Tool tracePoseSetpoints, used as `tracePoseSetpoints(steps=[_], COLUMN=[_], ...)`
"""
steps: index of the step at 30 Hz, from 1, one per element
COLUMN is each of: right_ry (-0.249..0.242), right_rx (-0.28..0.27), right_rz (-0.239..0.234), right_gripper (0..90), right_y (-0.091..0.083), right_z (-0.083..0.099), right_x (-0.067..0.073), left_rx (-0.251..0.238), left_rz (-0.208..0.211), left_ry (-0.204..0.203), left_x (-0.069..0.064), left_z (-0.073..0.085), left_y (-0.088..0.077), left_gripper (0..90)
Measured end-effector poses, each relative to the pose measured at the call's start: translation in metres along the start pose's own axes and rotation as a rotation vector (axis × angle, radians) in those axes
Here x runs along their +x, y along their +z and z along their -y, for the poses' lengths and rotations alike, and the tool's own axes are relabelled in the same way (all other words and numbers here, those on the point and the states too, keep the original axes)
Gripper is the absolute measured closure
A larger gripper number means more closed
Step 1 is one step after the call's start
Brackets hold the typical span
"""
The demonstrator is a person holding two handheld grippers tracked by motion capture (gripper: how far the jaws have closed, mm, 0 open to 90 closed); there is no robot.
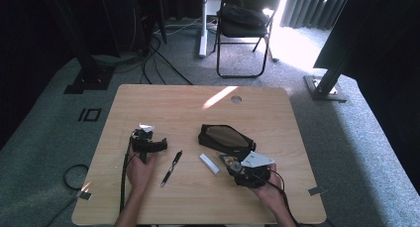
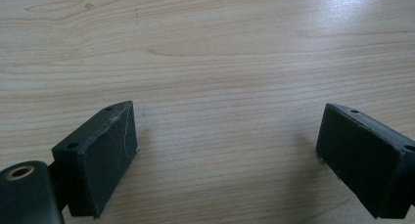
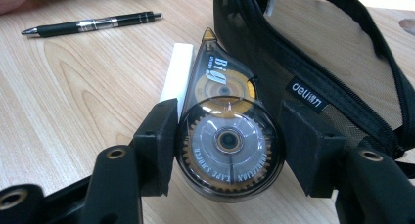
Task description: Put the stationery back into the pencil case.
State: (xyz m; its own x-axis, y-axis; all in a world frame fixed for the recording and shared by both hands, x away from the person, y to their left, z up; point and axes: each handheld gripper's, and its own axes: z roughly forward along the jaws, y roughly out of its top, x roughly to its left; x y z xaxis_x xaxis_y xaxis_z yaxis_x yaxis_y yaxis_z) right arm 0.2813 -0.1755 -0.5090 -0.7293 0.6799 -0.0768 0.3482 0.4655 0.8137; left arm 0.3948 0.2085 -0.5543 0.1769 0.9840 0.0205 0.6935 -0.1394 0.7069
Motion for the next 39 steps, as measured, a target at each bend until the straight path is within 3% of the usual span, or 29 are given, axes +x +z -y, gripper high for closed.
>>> tracePoseSetpoints(steps=[39], right_ry=[-0.027], right_rx=[-0.047], right_rz=[0.028], right_gripper=[41.7], right_y=[-0.018], right_z=[-0.02], right_x=[-0.008], left_rx=[0.0], left_rz=[0.0], left_ry=[0.0], left_x=[0.0], left_z=[0.0], left_y=[0.0], left_gripper=[8.3])
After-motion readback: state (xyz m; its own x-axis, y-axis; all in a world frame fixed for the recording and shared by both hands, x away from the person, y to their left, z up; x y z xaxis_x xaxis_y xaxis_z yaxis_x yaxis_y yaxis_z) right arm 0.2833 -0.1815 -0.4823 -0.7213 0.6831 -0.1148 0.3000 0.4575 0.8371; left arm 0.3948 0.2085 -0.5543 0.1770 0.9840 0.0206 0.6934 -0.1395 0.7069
